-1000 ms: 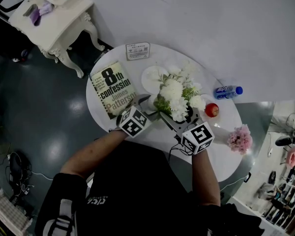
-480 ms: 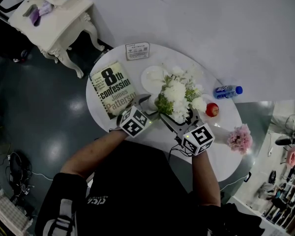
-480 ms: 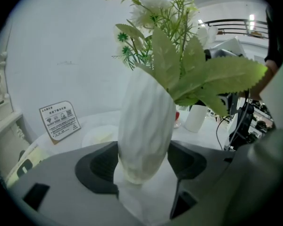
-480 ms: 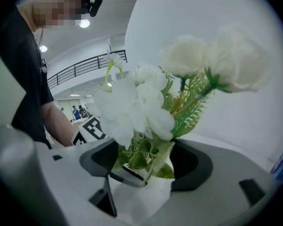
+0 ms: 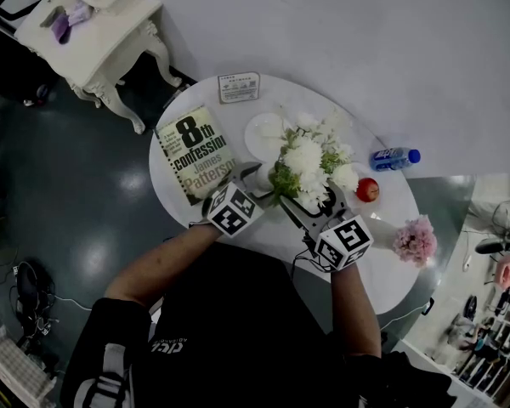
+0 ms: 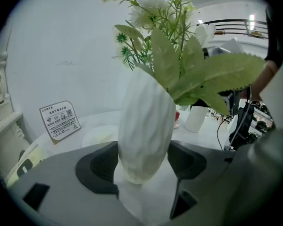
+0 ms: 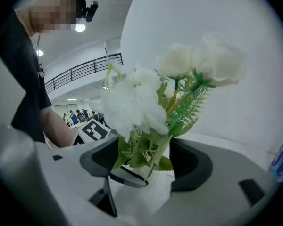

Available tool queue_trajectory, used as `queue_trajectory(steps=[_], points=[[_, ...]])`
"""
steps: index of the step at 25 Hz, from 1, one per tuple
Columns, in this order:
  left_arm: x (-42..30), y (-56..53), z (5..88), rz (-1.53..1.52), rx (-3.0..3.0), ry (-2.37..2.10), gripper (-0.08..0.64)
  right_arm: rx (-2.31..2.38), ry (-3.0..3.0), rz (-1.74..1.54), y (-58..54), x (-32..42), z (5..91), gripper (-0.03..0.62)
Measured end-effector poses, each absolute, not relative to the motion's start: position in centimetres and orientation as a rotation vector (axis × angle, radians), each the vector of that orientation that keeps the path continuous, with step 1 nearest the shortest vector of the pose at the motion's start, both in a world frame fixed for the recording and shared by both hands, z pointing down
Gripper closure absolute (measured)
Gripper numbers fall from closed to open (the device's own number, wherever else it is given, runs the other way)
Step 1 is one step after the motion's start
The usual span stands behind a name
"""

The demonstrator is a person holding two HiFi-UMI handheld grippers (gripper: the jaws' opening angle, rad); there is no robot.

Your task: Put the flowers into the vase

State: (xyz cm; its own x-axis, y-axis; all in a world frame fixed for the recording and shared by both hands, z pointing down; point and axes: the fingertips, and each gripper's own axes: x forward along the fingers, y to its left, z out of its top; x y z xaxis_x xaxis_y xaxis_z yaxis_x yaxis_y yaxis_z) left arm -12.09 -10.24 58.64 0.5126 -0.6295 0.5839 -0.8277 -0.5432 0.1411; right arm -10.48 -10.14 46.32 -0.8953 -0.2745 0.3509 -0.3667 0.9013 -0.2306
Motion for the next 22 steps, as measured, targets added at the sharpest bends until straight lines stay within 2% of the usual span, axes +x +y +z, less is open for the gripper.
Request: queue_trajectory(steps=[10, 16, 19, 22], points=[[-12.2, -10.2, 58.6, 0.673, 2.354, -1.202, 0.229, 0.573, -2.8, 0.674, -11.8, -8.9, 45.0, 0.264], [-12.2, -10.3, 58.6, 0.671, 2.353, -1.204, 0.229, 0.619, -2.859, 0.681, -12.3, -9.3, 43.0, 0.268], [-12.2, -10.3, 58.6, 0.667, 2.352, -1.204, 0.229, 0.628, -2.86, 0.634, -12.5, -9.4, 42.9, 0.341], [-12.3, -10.2, 58.6, 0.667, 2.35, -1.203, 0.229, 0.615, -2.852, 0.58, -12.2, -9.6, 43.0, 0.382]])
